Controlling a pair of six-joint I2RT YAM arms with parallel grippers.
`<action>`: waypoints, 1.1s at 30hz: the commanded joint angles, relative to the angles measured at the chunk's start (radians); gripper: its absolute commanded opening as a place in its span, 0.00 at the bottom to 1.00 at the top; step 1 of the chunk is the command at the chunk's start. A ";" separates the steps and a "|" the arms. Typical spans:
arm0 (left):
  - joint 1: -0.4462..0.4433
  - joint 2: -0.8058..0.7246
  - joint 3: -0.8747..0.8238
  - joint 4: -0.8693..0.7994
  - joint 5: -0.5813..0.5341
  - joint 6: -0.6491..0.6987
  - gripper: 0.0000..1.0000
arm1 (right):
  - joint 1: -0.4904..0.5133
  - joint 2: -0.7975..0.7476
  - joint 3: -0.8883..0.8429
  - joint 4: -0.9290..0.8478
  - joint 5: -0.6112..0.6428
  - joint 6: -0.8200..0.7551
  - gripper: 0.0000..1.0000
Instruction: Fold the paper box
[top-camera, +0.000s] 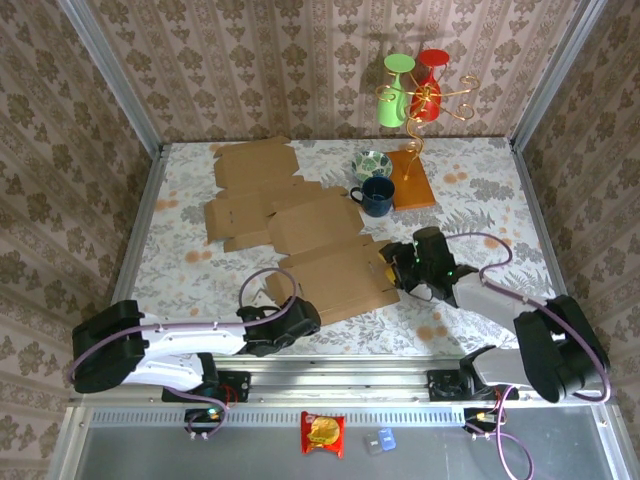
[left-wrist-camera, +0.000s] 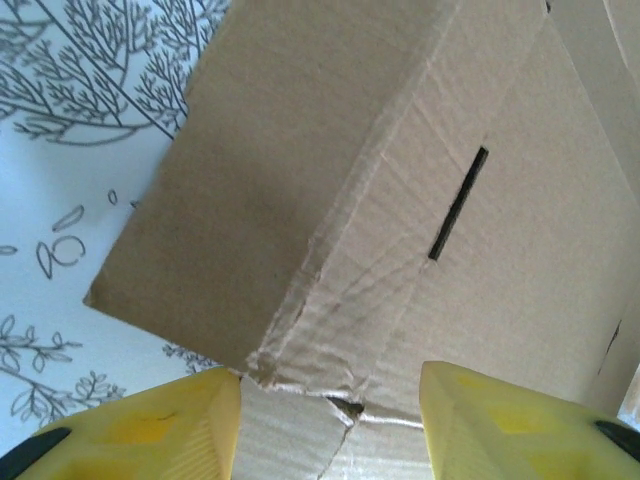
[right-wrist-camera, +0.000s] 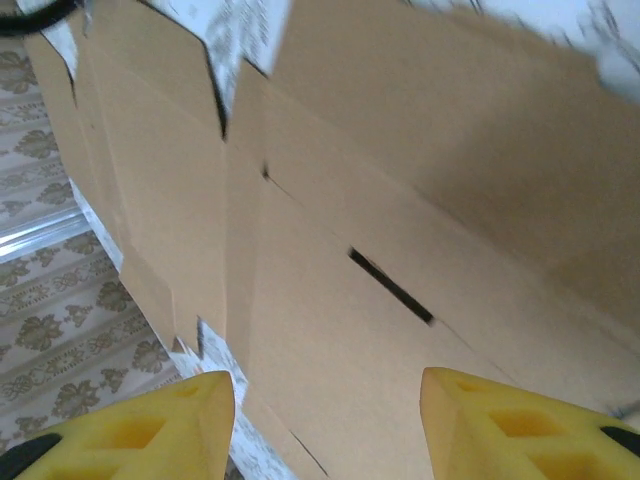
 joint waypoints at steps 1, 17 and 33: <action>0.020 0.015 -0.016 0.019 -0.006 -0.578 0.54 | -0.053 0.052 0.040 -0.028 -0.040 -0.118 0.52; 0.046 -0.003 -0.014 -0.014 -0.001 -0.580 0.63 | -0.122 0.250 0.088 -0.108 -0.087 -0.208 0.40; 0.128 0.083 -0.033 0.104 -0.022 -0.579 0.49 | -0.122 0.273 0.102 -0.141 -0.094 -0.208 0.36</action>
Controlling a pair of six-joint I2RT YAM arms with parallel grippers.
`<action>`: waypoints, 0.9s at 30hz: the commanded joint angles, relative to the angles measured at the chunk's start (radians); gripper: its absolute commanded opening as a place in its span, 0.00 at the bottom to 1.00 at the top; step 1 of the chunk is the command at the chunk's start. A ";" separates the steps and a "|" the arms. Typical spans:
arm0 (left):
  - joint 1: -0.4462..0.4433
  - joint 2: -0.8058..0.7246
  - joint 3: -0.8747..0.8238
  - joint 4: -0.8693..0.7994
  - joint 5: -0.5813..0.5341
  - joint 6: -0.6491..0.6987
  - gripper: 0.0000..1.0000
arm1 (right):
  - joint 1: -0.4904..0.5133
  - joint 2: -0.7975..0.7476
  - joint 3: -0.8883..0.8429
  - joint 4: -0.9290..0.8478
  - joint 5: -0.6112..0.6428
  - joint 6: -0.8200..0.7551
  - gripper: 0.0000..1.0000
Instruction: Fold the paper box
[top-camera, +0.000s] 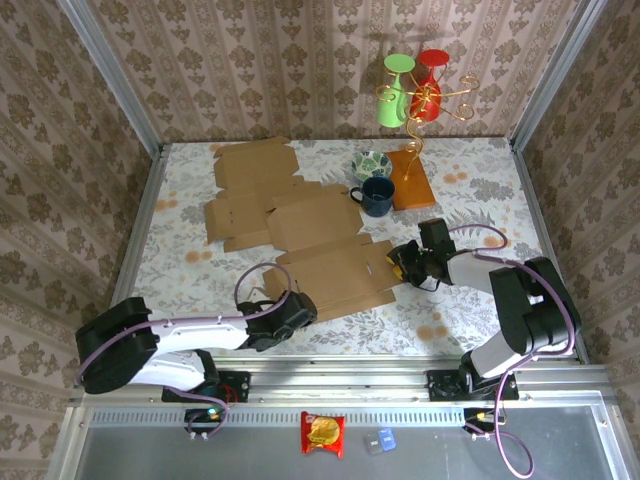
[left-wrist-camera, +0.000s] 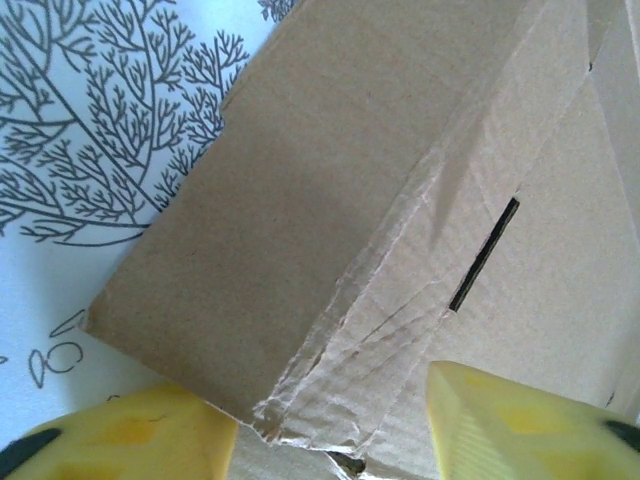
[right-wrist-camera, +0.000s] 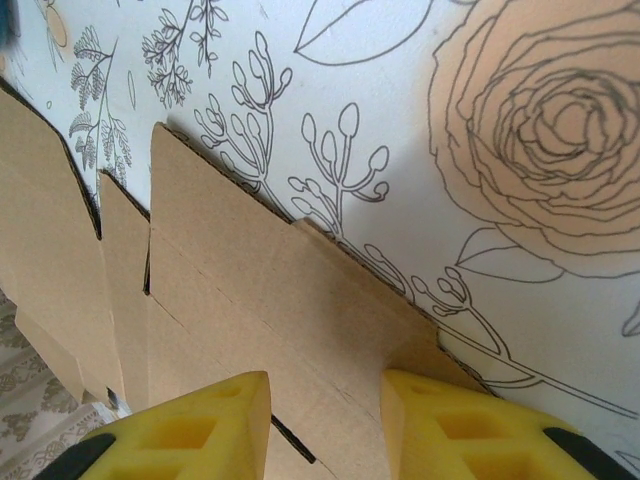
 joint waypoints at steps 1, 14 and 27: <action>0.037 0.044 -0.008 0.040 -0.041 -0.580 0.45 | -0.002 0.032 0.007 -0.079 -0.009 -0.022 0.36; 0.053 0.078 0.000 0.095 -0.135 -0.577 0.00 | -0.012 0.047 0.006 -0.079 -0.018 -0.029 0.33; 0.049 -0.030 0.026 -0.022 -0.174 -0.575 0.00 | 0.007 -0.111 -0.014 -0.125 0.009 -0.004 0.36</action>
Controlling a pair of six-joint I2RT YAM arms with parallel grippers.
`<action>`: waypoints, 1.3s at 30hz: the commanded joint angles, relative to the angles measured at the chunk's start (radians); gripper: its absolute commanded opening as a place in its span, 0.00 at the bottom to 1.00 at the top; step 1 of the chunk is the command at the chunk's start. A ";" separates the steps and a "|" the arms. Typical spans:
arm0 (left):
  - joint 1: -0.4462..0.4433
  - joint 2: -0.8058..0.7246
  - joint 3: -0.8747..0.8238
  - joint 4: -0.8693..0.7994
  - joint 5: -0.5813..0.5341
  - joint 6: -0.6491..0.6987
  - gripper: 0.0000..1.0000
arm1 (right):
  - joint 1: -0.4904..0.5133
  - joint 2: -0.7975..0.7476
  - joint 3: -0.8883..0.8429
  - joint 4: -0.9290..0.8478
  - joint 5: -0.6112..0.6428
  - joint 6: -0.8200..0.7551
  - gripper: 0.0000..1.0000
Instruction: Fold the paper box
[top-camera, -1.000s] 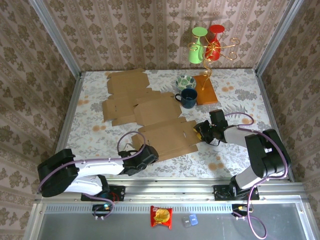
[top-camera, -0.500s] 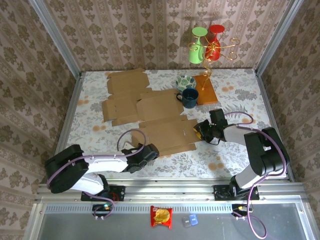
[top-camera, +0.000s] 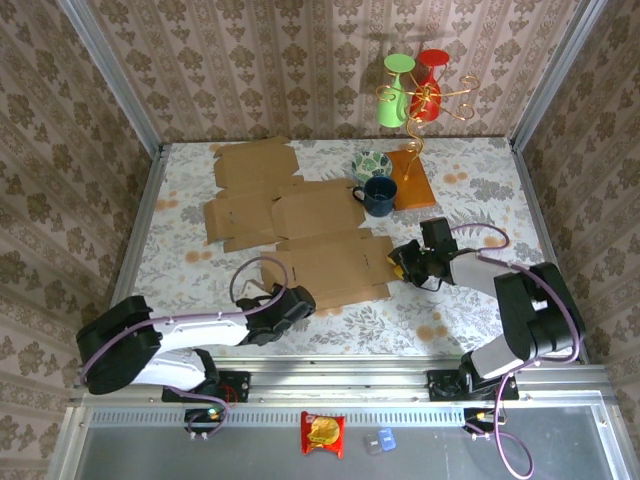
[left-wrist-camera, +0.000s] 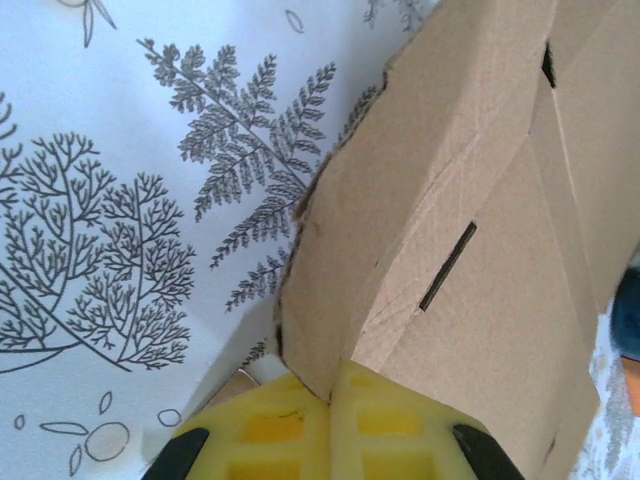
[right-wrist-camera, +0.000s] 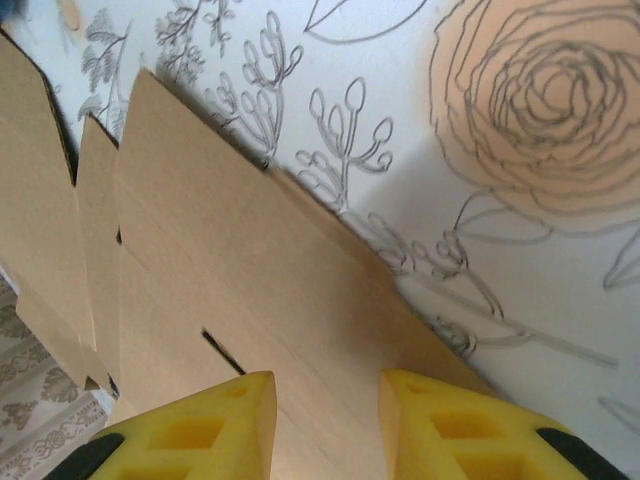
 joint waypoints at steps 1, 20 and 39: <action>0.002 -0.039 0.024 -0.077 -0.044 -0.576 0.00 | 0.011 -0.074 -0.020 -0.071 0.022 0.016 0.39; 0.001 -0.104 0.046 -0.111 -0.037 -0.561 0.00 | 0.607 -0.170 -0.247 0.491 0.440 0.503 0.67; 0.001 -0.135 0.039 -0.102 -0.024 -0.541 0.00 | 0.697 0.039 -0.192 0.754 0.588 0.544 0.40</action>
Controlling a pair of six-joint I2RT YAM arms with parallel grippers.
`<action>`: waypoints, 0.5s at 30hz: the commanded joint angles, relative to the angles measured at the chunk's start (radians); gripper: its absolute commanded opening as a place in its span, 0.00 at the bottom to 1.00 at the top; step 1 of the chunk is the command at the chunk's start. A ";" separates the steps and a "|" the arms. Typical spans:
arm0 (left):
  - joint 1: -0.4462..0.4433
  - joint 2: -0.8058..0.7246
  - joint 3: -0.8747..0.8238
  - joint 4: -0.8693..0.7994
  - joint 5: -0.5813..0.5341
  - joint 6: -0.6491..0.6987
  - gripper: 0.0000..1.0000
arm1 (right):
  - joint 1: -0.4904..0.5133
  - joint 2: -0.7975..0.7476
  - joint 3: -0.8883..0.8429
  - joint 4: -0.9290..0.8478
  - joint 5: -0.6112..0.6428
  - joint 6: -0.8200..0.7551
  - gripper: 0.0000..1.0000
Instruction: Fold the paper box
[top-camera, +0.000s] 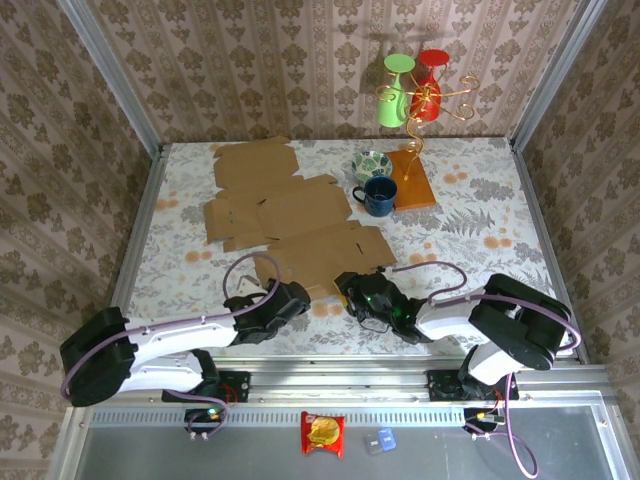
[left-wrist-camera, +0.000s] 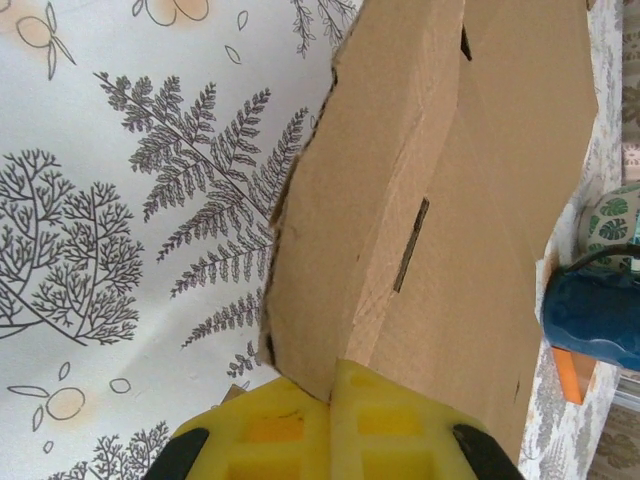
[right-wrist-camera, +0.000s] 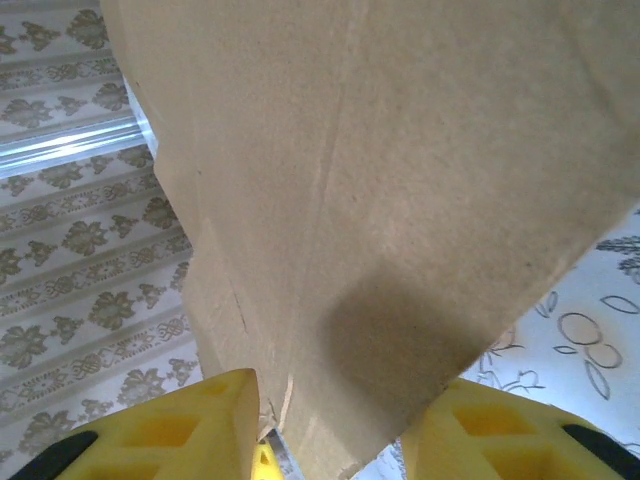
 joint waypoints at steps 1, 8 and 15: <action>0.000 -0.018 0.013 -0.025 -0.011 -0.541 0.00 | 0.007 0.000 0.036 0.040 0.069 -0.007 0.39; 0.000 -0.028 0.013 -0.029 -0.015 -0.536 0.00 | 0.007 0.011 0.054 0.048 0.093 -0.005 0.26; -0.001 -0.041 0.010 -0.039 -0.018 -0.534 0.00 | 0.007 0.013 0.080 0.032 0.098 -0.007 0.14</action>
